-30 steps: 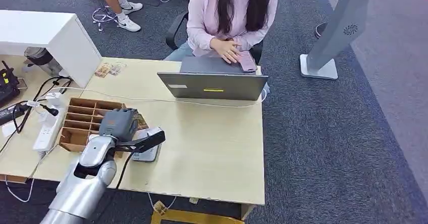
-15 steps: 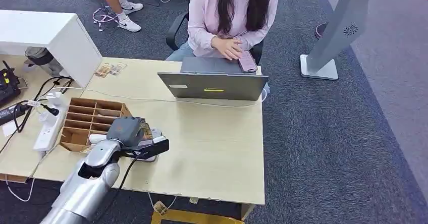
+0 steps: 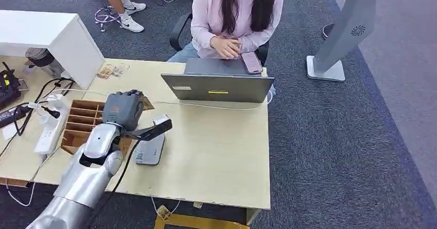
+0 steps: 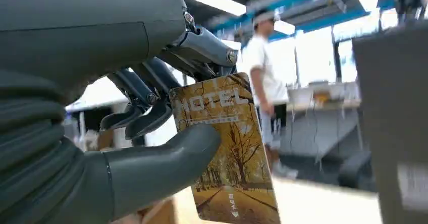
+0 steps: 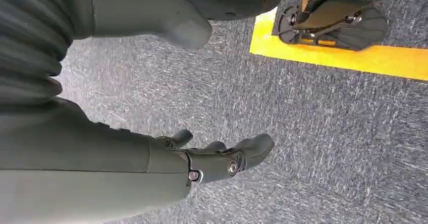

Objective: Pass the card to the sensor for recognition and then transmit it.

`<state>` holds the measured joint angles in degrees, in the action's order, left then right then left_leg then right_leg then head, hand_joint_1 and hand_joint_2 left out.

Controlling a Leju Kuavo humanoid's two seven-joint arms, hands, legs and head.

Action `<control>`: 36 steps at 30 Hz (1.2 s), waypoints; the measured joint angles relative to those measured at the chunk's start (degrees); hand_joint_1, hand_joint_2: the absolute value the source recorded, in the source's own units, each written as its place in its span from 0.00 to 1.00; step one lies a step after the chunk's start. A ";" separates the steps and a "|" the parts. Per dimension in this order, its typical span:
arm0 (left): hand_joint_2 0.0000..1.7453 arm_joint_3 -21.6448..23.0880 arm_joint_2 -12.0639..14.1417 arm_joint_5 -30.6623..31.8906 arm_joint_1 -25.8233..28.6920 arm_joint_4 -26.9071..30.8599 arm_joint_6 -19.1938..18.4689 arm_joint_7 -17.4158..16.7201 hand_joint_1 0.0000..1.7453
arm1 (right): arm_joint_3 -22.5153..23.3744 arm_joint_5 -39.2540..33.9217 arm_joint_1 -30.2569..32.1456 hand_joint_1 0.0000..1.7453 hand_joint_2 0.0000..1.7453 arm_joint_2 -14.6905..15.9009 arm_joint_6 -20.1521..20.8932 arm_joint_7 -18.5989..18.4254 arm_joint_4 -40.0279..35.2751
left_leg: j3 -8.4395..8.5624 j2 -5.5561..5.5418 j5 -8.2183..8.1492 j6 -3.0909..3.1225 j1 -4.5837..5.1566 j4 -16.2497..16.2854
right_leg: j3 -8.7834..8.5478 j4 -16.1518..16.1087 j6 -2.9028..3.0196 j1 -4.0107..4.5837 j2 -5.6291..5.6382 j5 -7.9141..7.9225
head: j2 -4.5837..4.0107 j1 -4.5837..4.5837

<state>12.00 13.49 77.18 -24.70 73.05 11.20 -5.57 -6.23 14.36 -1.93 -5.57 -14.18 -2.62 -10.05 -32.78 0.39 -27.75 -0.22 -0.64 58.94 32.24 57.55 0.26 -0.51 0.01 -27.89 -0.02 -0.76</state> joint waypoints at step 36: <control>1.00 -5.44 -0.81 1.74 -11.48 -3.69 10.01 5.75 0.00 | 0.55 0.76 -0.09 0.00 1.00 0.00 0.65 0.74 0.00 | 0.00 0.02 0.05 -0.04 0.00 0.00 | 0.01 0.03 0.06 0.00 0.01 0.04 | 0.00 -0.04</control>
<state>6.56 12.68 78.92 -36.18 69.36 21.20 0.18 -5.68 15.13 -2.02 -5.57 -13.53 -1.88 -10.05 -32.78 0.41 -27.70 -0.26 -0.64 58.94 32.26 57.59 0.32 -0.51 0.02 -27.85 -0.02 -0.81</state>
